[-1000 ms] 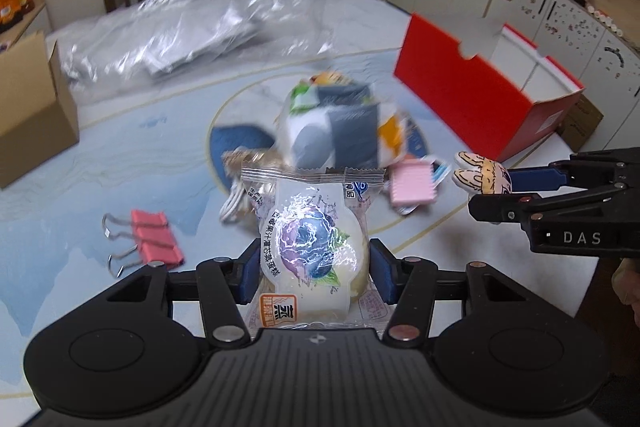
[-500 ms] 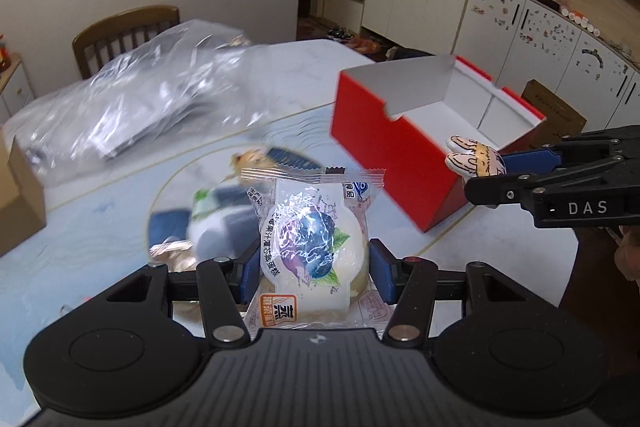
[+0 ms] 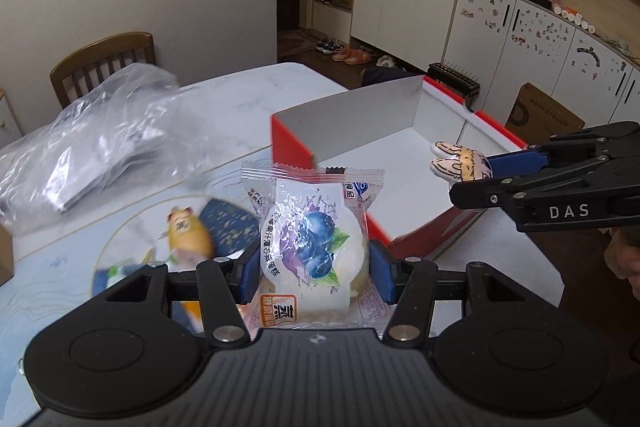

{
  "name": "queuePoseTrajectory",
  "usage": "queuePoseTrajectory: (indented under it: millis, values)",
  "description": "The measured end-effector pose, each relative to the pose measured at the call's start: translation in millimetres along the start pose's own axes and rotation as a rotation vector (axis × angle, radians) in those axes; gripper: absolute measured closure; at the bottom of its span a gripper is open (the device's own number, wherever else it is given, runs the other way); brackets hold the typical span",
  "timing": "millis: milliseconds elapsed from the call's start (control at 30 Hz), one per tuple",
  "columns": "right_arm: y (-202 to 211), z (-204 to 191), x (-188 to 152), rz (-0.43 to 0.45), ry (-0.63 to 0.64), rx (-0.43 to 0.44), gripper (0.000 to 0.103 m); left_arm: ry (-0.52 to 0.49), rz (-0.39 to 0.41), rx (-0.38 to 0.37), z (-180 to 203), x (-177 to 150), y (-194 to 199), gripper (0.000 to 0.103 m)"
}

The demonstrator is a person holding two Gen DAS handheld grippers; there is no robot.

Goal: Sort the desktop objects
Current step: 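Carry the bun with the left tool while the right tool carries the doll into the shoebox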

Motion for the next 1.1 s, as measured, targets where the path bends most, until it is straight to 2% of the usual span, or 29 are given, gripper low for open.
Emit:
queuePoseTrajectory:
  millis: [367,700,1100]
  values:
    - [-18.2,48.5,8.6,-0.008,0.022,-0.022,0.056,-0.071,-0.025,-0.023,44.8,35.6,-42.7,0.049]
    - [-47.6,89.4,20.4,-0.019,0.043,-0.069,0.056,-0.115,-0.072,-0.024,58.1,64.9,-91.0,0.049]
    - [-110.3,112.1,30.1,-0.123,0.084,-0.093,0.056,-0.157,-0.23,0.019,46.3,69.9,-163.6,0.049]
Point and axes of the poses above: each gripper's, at about its wrist camera, not at the fingertips, and y roughly against the way its jaws point, z to its right, x to its top, the point moved 7 cm from there along -y, roughly the way its jaws point, and after that the axes turned 8 degrees about -x, right-handed, at the moved point
